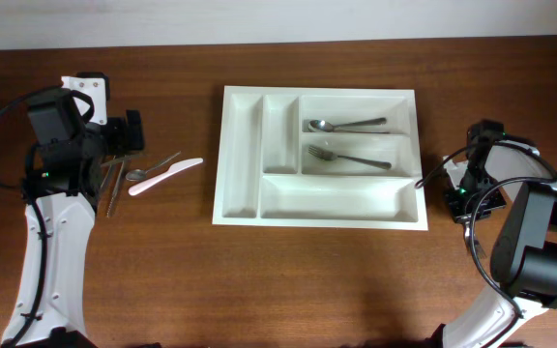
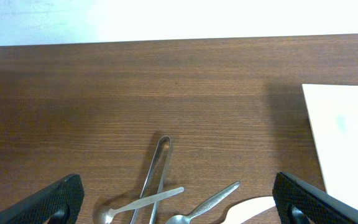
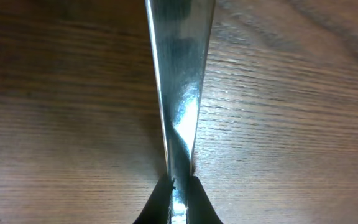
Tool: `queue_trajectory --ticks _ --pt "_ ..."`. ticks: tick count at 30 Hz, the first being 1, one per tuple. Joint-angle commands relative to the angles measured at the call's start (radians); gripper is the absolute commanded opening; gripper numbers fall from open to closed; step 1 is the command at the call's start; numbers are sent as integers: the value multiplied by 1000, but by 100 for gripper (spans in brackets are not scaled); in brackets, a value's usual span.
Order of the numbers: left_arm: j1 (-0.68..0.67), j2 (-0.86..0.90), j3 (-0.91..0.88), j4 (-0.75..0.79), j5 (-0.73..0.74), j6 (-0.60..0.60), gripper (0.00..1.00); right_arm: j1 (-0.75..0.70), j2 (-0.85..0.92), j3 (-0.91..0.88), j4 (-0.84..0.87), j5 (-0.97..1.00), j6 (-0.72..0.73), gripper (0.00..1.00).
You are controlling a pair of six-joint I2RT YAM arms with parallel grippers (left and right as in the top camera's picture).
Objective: Pack container
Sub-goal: 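Grasp the remaining metal fork with the right gripper, then carry the fork into the middle-right compartment and release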
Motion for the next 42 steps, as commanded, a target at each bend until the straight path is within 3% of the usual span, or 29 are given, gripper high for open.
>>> queue_trajectory --ticks 1,9,14,16,20,24,27,30,38,41,42 --pt "2 6 18 2 -4 -5 99 -2 -6 48 24 -8 92 4" --pt "2 6 18 2 -4 -5 99 71 -111 393 -125 -25 140 4" --pt "2 6 18 2 -4 -5 99 201 -119 581 -199 -187 14 4" --pt "2 6 18 2 -4 -5 99 258 -119 595 -199 -253 -76 4" --pt "2 6 18 2 -4 -5 99 396 -105 584 -244 -406 -407 4" --pt "2 6 18 2 -4 -5 99 509 -82 547 -312 -419 -717 4" --pt "2 6 18 2 -4 -5 99 546 -46 520 -310 -419 -836 4" --pt "2 6 18 2 -4 -5 99 545 3 498 -270 -417 -917 4" --pt "2 6 18 2 -4 -5 99 506 140 493 -207 -403 -917 5" --pt "2 6 18 2 -4 -5 99 506 152 494 -175 -394 -877 28" --pt "2 6 18 2 -4 -5 99 506 151 496 -158 -392 -841 96"
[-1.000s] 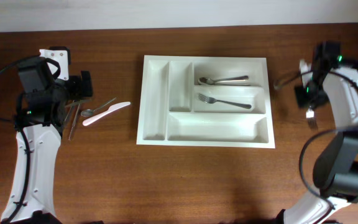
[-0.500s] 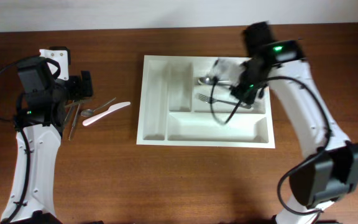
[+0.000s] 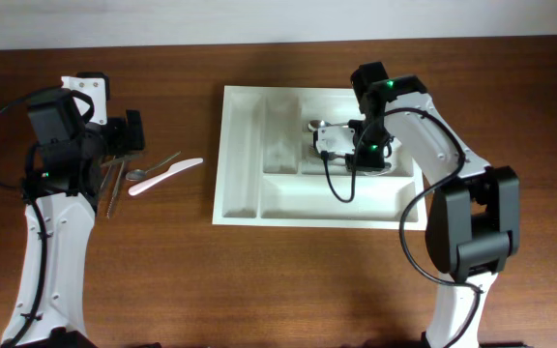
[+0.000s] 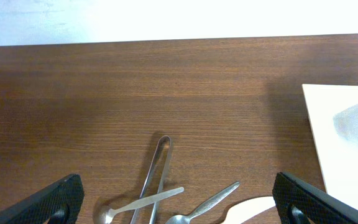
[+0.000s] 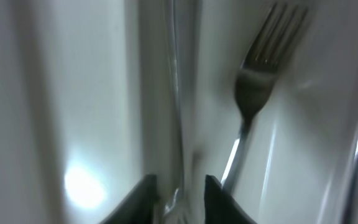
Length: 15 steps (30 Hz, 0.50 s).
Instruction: Pack container
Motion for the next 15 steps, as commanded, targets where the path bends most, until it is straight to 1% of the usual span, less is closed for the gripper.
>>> queue_trajectory --ticks 1,3,6,10,11,13,15 --pt "2 6 18 2 -3 -5 99 -2 -6 12 31 6 72 98" --pt "2 6 18 2 -4 -5 99 -2 -13 45 34 40 155 99" --pt "2 6 18 2 -3 -5 99 -10 -31 123 34 105 322 99" --pt "2 6 18 3 -4 -5 99 -56 -59 291 14 122 558 99" --pt "2 6 18 13 -5 -4 99 -76 -64 343 10 122 642 99" --pt "2 6 18 51 -4 -5 99 -133 -69 468 2 122 873 99" --pt "2 6 18 48 -4 -5 99 -201 -71 578 -19 122 1092 98"
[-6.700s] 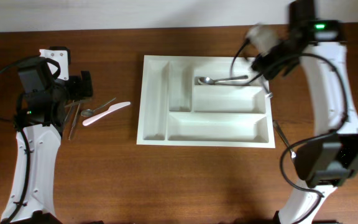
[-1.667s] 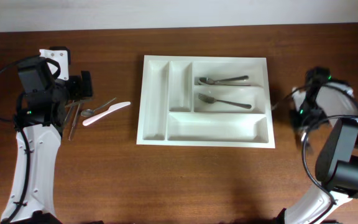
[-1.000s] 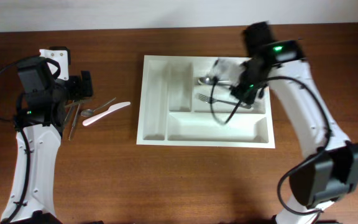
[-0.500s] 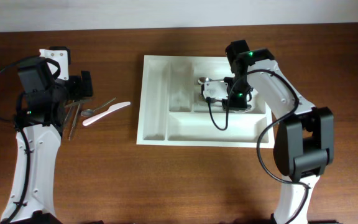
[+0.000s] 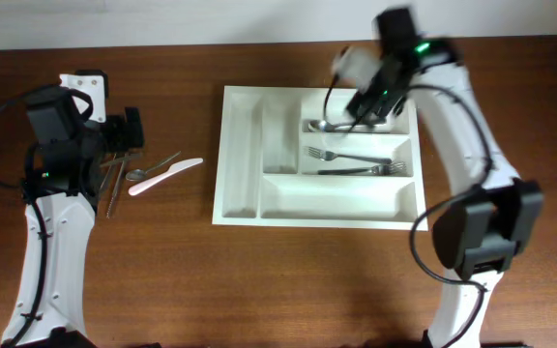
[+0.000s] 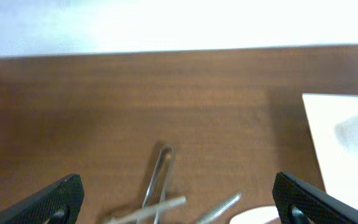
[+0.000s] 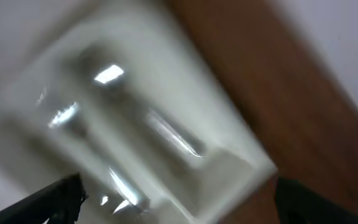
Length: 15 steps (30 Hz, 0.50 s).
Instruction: Pack container
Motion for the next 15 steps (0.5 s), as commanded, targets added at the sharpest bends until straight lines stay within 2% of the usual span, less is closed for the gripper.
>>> queue_trajectory --ticks 1,2,5,9,12,15 --pt "2 6 17 2 -3 -6 99 -127 -68 178 -34 24 490 99" --pt "1 6 17 1 21 -20 99 -171 -68 226 -54 22 592 99" --pt "0 6 17 -70 131 -79 99 -267 -68 294 -97 -40 743 99" --pt "0 7 17 -151 267 -100 99 -376 -66 303 -159 -185 769 99" --pt "0 10 17 -241 208 -132 99 -430 -55 300 -215 -205 769 99" --pt "8 10 20 -335 -31 -288 99 -461 -52 294 -222 -204 768 99"
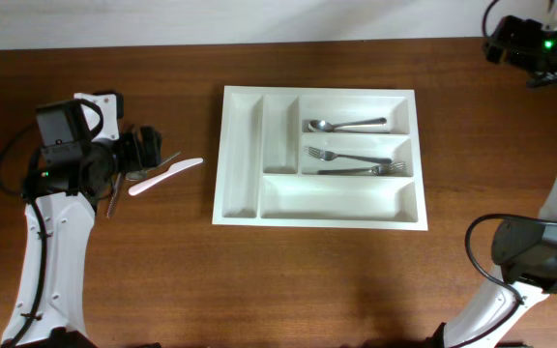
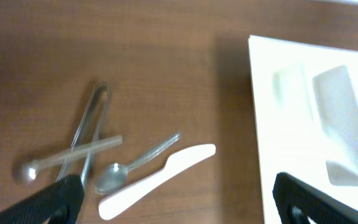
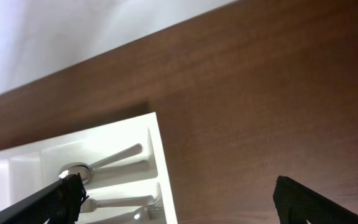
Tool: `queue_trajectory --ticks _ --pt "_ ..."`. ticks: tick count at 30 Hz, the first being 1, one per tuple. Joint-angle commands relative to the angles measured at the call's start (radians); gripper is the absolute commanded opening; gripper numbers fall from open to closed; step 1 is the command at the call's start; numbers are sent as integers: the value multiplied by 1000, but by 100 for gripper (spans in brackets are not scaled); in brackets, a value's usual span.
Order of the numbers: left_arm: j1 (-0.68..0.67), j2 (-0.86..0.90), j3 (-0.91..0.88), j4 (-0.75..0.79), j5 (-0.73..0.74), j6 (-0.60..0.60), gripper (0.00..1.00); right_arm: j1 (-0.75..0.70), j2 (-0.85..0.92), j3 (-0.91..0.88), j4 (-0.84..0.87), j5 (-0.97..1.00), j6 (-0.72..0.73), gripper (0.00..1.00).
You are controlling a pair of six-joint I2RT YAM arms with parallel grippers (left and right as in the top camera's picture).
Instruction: Pack container
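The white cutlery tray (image 1: 245, 155) lies mid-table. Its upper right compartment holds a spoon (image 1: 346, 125); the one below holds two forks (image 1: 354, 164). Left of the tray lie a white plastic knife (image 2: 157, 179), a small spoon (image 2: 135, 165), metal tongs (image 2: 91, 127) and a long-handled spoon (image 2: 67, 160). My left gripper (image 2: 179, 208) hovers open over this pile, nothing between its fingers (image 2: 59, 198). My right gripper (image 1: 504, 39) is open and empty, high at the far right corner, looking down on the tray's spoon (image 3: 98, 163).
Bare brown wood surrounds the tray (image 3: 73, 158). A pale wall runs along the table's far edge (image 1: 278, 19). The tray's long left slots (image 1: 243, 145) and wide bottom slot (image 1: 341, 198) hold nothing.
My right gripper has gone from above the tray's upper right compartment to the far right corner. My left gripper has shifted toward the loose cutlery, so the knife and the tray show fuller.
My right gripper was shut on a metal utensil on the table right of the tray. Then it held it over the fork compartment. Then it was open above the tray with a second fork lying there. Now it is away; the left arm only moved at the end.
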Motion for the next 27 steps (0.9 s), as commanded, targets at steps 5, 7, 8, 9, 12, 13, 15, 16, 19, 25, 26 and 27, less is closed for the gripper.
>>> queue_trajectory --ticks 5,7,8,9,12,13,15,16,19,25,26,27 --pt "63 22 40 -132 -219 -185 99 -39 7 -1 -3 -53 43 99" --pt "111 54 88 -177 -219 -129 99 -39 7 -1 7 -53 44 99" --pt "128 71 111 -197 -218 -101 100 -39 7 -1 8 -53 43 98" --pt "143 89 132 -217 -216 -85 100 -39 7 -1 8 -53 43 99" --pt "185 166 222 -290 -140 -36 100 -39 7 -1 10 -53 43 99" --pt "199 221 278 -330 -101 -3 100 -39 7 -1 10 -53 44 99" --pt "204 291 342 -356 -103 18 100 -39 7 -1 9 -53 44 99" --pt "205 326 370 -357 -103 34 100 -39 7 -1 10 -53 44 99" --pt "205 441 460 -358 -95 57 100 -39 7 -1 4 -53 44 99" --pt "203 518 496 -259 64 16 99 -39 7 -1 -24 -53 44 99" --pt "206 518 496 -258 35 -82 100 -39 7 -1 -31 -53 43 99" --pt "210 518 496 -268 -8 -222 100 -39 7 -1 -40 -53 43 99"
